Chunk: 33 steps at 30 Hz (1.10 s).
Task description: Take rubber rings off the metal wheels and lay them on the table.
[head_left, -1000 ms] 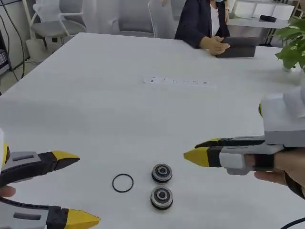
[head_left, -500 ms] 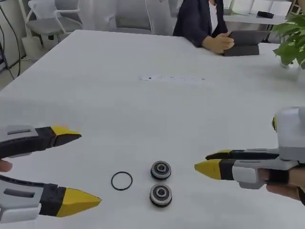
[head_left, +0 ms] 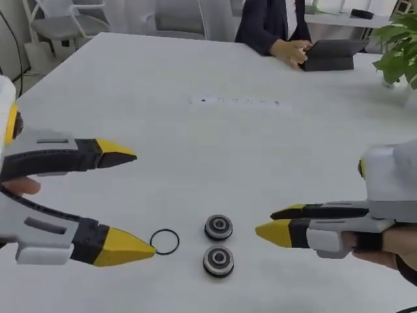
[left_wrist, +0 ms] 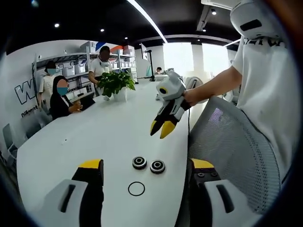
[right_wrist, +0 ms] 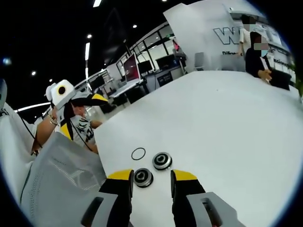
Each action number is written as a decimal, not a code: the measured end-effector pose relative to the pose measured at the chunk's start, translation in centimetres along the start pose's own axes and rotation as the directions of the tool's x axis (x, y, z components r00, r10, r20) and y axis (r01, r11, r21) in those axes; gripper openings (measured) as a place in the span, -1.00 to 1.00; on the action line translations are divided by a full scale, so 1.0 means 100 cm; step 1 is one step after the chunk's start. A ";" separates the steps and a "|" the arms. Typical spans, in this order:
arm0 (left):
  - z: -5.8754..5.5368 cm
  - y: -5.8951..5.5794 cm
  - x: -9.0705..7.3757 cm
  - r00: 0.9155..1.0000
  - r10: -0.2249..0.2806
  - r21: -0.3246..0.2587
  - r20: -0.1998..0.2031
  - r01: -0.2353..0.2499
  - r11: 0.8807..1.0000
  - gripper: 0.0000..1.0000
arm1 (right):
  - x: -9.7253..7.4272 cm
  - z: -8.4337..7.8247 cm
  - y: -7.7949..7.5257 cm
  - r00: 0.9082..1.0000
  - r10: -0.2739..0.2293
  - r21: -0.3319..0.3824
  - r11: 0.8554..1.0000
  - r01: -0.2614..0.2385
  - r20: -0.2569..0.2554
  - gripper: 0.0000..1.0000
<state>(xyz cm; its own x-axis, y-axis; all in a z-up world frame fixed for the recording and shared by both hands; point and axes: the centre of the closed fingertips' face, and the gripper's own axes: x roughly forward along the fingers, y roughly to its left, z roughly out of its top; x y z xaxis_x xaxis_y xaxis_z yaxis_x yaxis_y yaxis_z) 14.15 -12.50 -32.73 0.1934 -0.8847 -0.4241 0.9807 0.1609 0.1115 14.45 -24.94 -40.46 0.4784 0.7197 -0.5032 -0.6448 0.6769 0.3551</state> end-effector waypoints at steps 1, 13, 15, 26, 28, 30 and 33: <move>0.001 0.000 0.002 1.000 -0.006 0.002 0.001 0.006 1.000 0.40 | 0.002 0.000 0.000 1.000 0.003 -0.003 1.000 -0.003 -0.007 -0.42; -0.001 -0.004 0.042 0.993 -0.118 0.056 -0.027 0.119 0.991 0.34 | 0.029 0.010 0.007 0.997 0.047 -0.042 0.998 -0.050 -0.060 -0.43; -0.001 -0.005 0.049 0.990 -0.139 0.056 -0.023 0.141 0.989 0.32 | 0.035 0.008 0.008 0.995 0.057 -0.041 0.997 -0.061 -0.080 -0.42; -0.013 -0.003 0.084 0.990 -0.137 0.001 0.029 0.137 0.991 0.21 | 0.052 -0.010 0.009 0.990 0.081 -0.033 0.996 -0.086 -0.117 -0.42; -0.015 -0.004 0.089 0.990 -0.135 -0.024 0.041 0.136 0.990 0.18 | 0.052 -0.016 0.009 0.988 0.083 -0.029 0.996 -0.087 -0.128 -0.41; -0.022 -0.005 0.094 0.990 -0.137 -0.036 0.032 0.138 0.990 0.15 | 0.052 -0.023 0.008 0.987 0.082 -0.033 0.996 -0.088 -0.141 -0.41; -0.031 -0.009 0.099 0.991 -0.131 -0.029 0.014 0.131 0.991 0.12 | 0.052 -0.030 0.009 0.984 0.086 -0.047 0.994 -0.095 -0.157 -0.41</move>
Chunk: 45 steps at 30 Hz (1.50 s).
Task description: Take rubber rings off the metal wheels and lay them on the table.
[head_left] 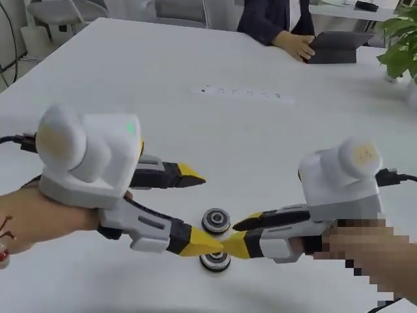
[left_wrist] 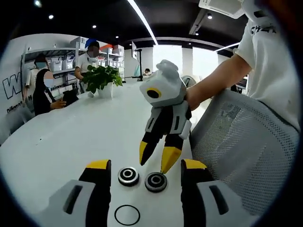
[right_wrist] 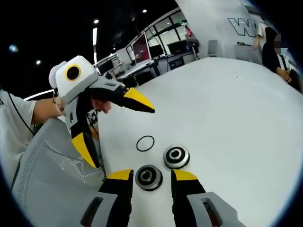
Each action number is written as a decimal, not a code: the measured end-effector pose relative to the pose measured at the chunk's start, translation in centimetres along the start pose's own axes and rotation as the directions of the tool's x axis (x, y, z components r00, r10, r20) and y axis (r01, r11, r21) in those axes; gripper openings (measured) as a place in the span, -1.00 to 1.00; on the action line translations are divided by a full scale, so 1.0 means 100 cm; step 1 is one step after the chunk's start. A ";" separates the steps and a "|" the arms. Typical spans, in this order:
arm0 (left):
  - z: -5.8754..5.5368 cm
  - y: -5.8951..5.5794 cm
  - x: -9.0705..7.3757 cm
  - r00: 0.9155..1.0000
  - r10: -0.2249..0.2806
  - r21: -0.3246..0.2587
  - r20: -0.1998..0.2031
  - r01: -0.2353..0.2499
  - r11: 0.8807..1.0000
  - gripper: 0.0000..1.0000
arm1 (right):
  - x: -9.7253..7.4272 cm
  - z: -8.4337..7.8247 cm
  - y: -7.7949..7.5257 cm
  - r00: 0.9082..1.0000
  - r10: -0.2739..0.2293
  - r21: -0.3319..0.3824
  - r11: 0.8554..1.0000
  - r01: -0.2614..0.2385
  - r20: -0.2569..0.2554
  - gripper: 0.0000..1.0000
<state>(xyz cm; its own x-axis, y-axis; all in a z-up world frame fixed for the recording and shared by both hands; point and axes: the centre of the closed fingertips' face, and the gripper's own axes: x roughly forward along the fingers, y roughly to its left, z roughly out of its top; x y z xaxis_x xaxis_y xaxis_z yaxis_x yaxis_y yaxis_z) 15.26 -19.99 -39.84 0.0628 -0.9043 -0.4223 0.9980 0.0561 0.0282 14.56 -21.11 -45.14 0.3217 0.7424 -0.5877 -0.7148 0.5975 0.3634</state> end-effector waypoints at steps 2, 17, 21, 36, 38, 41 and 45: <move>-0.006 -0.004 0.003 1.000 -0.006 0.002 -0.012 0.006 1.000 0.11 | 0.001 -0.003 0.000 1.000 0.000 -0.011 1.000 0.000 -0.007 -0.41; -0.034 -0.012 0.016 0.997 -0.019 0.040 -0.069 0.022 0.999 -0.26 | 0.007 -0.022 0.003 0.999 -0.001 -0.089 0.996 -0.004 -0.052 -0.41; -0.039 -0.015 0.019 0.996 -0.027 0.045 -0.081 0.030 0.999 -0.34 | 0.010 -0.027 0.003 0.998 -0.005 -0.113 0.994 -0.003 -0.070 -0.42; -0.047 -0.018 0.029 0.991 -0.050 0.073 -0.124 0.059 0.996 -0.73 | 0.011 -0.030 0.006 0.997 0.002 -0.201 0.979 -0.017 -0.072 -0.59; -0.049 -0.017 0.029 0.990 -0.047 0.075 -0.130 0.057 0.996 -0.74 | 0.012 -0.030 0.006 0.997 0.003 -0.209 0.978 -0.018 -0.072 -0.60; -0.051 -0.018 0.029 0.989 -0.051 0.071 -0.136 0.061 0.996 -0.81 | 0.012 -0.030 0.006 0.997 0.004 -0.221 0.975 -0.019 -0.072 -0.61; -0.050 -0.019 0.031 0.990 -0.053 0.081 -0.130 0.064 0.995 -0.85 | 0.013 -0.032 0.004 0.997 -0.001 -0.236 0.972 -0.018 -0.082 -0.64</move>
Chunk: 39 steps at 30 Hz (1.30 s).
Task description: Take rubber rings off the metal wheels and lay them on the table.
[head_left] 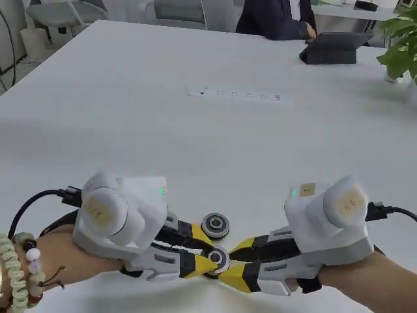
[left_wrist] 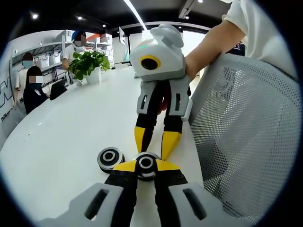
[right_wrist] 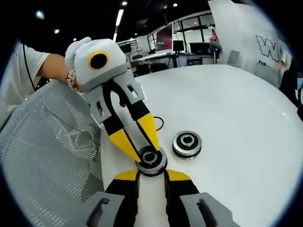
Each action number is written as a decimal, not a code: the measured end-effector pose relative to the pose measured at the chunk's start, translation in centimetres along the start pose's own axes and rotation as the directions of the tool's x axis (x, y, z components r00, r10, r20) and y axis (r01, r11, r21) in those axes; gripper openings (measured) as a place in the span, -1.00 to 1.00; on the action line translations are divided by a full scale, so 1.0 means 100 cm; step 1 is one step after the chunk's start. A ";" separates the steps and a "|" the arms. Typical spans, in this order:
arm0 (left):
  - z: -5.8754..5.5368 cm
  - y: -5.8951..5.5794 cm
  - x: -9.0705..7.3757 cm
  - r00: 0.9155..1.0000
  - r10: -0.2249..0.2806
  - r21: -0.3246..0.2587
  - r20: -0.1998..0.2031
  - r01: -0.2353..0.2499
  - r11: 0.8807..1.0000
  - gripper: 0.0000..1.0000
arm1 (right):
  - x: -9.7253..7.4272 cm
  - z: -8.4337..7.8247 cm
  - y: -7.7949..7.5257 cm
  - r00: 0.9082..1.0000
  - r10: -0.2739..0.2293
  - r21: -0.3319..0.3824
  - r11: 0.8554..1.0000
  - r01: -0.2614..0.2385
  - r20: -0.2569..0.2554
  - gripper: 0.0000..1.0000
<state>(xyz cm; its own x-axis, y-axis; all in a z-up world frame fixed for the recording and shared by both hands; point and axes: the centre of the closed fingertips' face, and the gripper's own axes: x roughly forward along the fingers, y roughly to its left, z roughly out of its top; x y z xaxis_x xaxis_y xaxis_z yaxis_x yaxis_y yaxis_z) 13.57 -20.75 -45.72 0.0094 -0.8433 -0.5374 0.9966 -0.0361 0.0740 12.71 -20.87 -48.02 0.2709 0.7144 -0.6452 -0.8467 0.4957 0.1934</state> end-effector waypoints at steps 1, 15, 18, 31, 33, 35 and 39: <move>0.000 0.001 0.001 1.000 0.002 -0.009 0.001 -0.002 1.000 -0.85 | 0.001 0.001 -0.001 1.000 -0.001 -0.009 1.000 0.001 0.002 -0.65; 0.000 0.000 0.000 1.000 0.002 -0.009 0.022 -0.001 1.000 -0.85 | 0.000 -0.001 0.001 1.000 0.001 -0.064 0.998 -0.002 -0.015 -0.76; 0.000 0.000 0.000 1.000 0.005 -0.015 0.025 -0.005 1.000 -0.85 | -0.001 -0.001 0.002 1.000 0.002 -0.050 0.999 -0.003 -0.018 -0.77; -0.001 -0.001 -0.001 1.000 0.014 0.029 -0.004 -0.014 0.999 -0.85 | 0.003 0.003 0.004 1.000 0.000 -0.049 0.999 0.000 0.003 -0.55; -0.001 -0.001 -0.002 1.000 0.015 0.027 -0.003 -0.015 1.000 -0.85 | 0.004 0.003 0.004 1.000 -0.004 -0.054 0.999 0.004 0.002 -0.57; -0.001 -0.001 -0.002 1.000 0.017 0.013 0.001 -0.017 1.000 -0.85 | 0.003 0.003 0.002 1.000 -0.009 -0.059 0.998 0.009 0.004 -0.60; -0.003 -0.002 -0.001 1.000 0.009 -0.093 -0.002 -0.010 0.996 -0.85 | 0.003 0.002 0.002 1.000 -0.003 -0.051 0.999 0.003 0.003 -0.62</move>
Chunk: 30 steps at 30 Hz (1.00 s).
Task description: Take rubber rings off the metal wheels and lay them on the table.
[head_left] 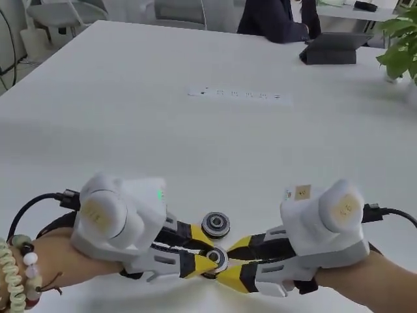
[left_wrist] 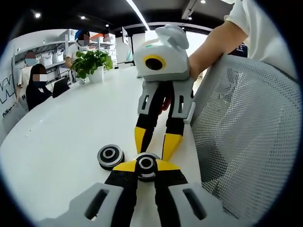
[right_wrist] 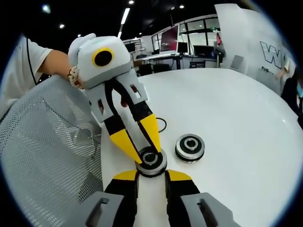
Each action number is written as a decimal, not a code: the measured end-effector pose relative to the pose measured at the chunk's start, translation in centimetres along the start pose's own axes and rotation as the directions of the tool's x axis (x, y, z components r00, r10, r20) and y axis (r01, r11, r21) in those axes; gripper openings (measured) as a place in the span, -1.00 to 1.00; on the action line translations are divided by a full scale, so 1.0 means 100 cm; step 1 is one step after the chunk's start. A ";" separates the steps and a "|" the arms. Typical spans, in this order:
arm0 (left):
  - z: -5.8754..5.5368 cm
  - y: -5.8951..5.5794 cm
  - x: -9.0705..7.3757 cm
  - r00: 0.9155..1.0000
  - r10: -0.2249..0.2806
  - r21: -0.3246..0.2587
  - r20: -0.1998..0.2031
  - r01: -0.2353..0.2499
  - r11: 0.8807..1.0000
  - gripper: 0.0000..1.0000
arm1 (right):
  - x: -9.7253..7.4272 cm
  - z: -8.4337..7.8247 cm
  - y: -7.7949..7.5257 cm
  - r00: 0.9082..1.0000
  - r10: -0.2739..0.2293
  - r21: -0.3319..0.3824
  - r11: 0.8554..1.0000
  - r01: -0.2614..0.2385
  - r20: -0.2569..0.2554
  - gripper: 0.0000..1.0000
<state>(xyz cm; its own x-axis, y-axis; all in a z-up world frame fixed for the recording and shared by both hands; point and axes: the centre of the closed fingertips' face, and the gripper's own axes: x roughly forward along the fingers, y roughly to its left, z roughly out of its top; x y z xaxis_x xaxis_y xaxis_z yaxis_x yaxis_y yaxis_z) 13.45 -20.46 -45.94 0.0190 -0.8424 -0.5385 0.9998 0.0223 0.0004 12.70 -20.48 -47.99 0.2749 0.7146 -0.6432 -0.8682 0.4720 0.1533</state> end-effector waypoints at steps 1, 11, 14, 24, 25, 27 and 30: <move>0.001 0.002 0.000 1.000 0.003 0.023 0.001 -0.003 1.000 -0.85 | 0.000 0.000 0.000 1.000 0.001 0.002 1.000 -0.001 -0.002 -0.63; 0.000 0.000 -0.001 1.000 0.002 0.053 0.012 -0.002 0.999 -0.85 | -0.001 -0.003 0.001 1.000 0.004 -0.042 0.999 -0.005 -0.024 -0.80; 0.000 0.000 -0.001 1.000 0.003 0.054 0.019 -0.004 0.999 -0.85 | -0.002 -0.005 0.000 0.999 0.001 -0.046 0.999 -0.003 -0.035 -0.89; 0.001 0.000 -0.001 1.000 0.003 0.058 0.019 -0.005 0.998 -0.85 | -0.002 -0.004 -0.008 0.998 -0.027 0.050 0.998 0.030 -0.057 -1.00; 0.001 0.000 -0.001 1.000 0.004 0.059 0.019 -0.005 0.998 -0.85 | -0.002 -0.004 -0.008 0.998 -0.026 0.063 0.998 0.030 -0.057 -1.00; 0.001 0.001 -0.001 1.000 0.003 0.057 0.018 -0.004 0.998 -0.85 | -0.004 -0.004 -0.009 0.998 -0.022 0.105 0.994 0.027 -0.053 -1.00; 0.001 0.001 -0.001 1.000 0.003 0.056 0.019 -0.004 0.998 -0.85 | -0.006 -0.003 -0.010 0.999 -0.015 0.174 0.985 0.021 -0.040 -1.00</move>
<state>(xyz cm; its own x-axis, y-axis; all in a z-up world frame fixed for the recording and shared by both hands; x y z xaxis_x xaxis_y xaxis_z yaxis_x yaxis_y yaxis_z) 13.51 -20.37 -45.81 0.0226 -0.8523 -0.5225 0.9987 -0.0042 0.0500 13.28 -21.49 -47.96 0.2707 0.6862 -0.6751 -0.7769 0.5698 0.2677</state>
